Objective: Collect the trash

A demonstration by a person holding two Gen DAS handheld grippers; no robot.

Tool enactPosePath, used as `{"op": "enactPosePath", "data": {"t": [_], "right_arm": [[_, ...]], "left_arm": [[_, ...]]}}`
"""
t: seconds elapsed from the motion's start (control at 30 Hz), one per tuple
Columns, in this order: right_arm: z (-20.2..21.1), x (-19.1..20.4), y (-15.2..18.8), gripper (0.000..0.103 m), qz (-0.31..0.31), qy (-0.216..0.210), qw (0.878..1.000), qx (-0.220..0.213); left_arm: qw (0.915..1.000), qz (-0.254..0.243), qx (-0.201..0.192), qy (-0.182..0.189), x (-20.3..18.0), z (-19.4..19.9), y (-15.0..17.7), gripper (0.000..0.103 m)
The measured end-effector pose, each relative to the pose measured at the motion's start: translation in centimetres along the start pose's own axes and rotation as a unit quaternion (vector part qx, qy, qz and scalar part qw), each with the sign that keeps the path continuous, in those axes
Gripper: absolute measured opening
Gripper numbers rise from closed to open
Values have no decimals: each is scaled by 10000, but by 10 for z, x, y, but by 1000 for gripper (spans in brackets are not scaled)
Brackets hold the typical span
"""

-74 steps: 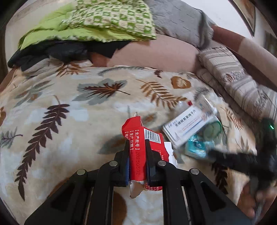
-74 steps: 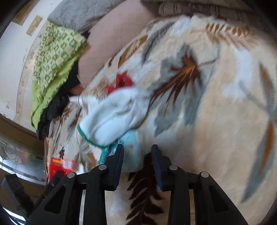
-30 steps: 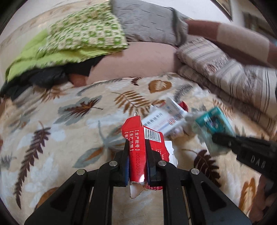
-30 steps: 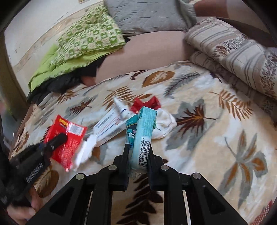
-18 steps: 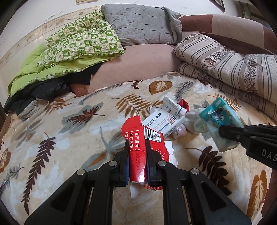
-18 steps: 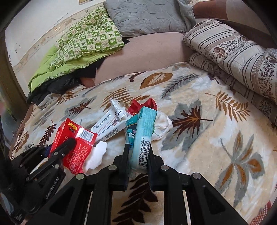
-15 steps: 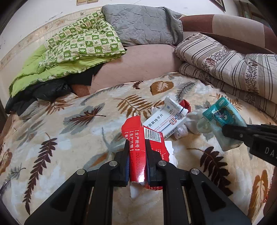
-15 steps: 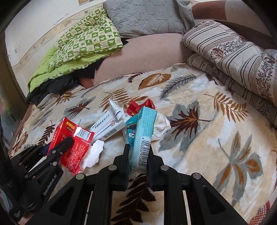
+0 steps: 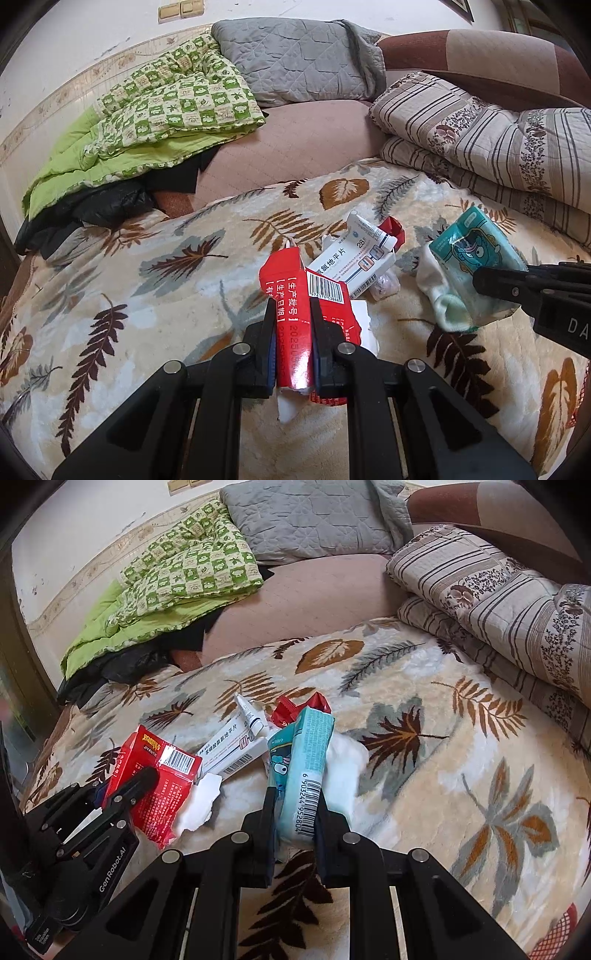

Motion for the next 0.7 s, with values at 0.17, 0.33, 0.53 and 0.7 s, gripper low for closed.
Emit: {"op": "enactPosePath", "data": {"t": [0.17, 0.33, 0.53, 0.7], "right_arm": [[1, 0, 1, 18, -1, -1, 10000, -25], [2, 1, 1, 18, -5, -13, 10000, -41], [4, 1, 0, 18, -12, -35, 10000, -69], [6, 2, 0, 18, -1, -55, 10000, -83]], "left_arm": [[10000, -9, 6, 5, 0, 0, 0, 13], [10000, -42, -16, -11, -1, 2, -1, 13], [10000, -42, -15, -12, -1, 1, -1, 13], [10000, -50, -29, -20, -2, 2, -2, 13]]}}
Point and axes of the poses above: each gripper's, at about its wrist camera, not at the fingertips, and z roughly against the way its jaws point, x to its left, y to its underside, the point moved 1 cm from there along -z, roughly the way its jaws point, and after that the axes turned 9 degrees about -z, right-handed, at the moved point
